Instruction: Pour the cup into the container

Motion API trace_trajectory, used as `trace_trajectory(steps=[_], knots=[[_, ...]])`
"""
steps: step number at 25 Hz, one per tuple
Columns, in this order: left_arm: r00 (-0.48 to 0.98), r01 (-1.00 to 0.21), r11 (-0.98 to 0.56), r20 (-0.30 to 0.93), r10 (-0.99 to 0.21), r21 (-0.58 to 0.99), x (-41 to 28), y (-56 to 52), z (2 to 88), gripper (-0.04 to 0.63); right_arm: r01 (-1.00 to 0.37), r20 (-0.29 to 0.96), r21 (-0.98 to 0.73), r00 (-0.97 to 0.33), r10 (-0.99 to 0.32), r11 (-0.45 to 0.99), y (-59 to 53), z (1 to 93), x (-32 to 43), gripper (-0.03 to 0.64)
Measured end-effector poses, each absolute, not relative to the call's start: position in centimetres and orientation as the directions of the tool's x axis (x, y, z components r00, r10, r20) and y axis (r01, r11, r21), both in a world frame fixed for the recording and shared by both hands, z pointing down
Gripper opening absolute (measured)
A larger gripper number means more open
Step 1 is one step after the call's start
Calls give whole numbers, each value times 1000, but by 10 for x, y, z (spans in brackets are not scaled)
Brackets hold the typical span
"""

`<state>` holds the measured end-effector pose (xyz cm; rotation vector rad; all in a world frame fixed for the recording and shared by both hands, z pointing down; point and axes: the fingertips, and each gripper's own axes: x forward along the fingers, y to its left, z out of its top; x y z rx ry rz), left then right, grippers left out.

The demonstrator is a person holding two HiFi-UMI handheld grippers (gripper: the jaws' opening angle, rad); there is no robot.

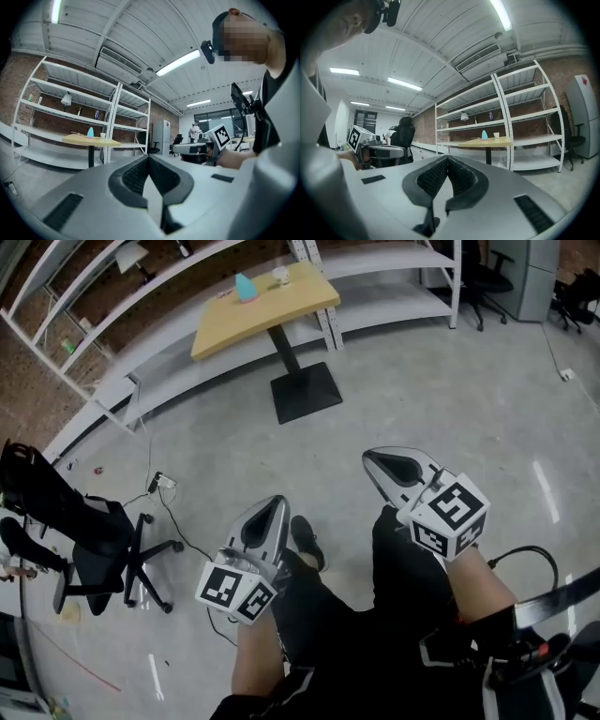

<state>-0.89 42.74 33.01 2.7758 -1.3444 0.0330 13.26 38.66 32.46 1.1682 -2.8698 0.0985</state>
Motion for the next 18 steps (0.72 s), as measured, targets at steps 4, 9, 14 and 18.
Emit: trace_trajectory(steps=[4,9,14,18], knots=[[643,-766,-643,37,-765,26,-10,392,326,0,-704,95,-25,-709,-699,710,346,330,125,0],[648,-761,-648,43,-760,23,-21,329,326,0,-709,78,-36,-705,-705,705,285,329,117,0],[662,-749,-662,37,-748,22,-25,254,321,0,-715,81,-47,-698,-711,697,218,329,111,0],[664,-748,-663,31,-747,30,-33,201,321,0,-703,64,-26,-711,-700,711,175,321,101,0]])
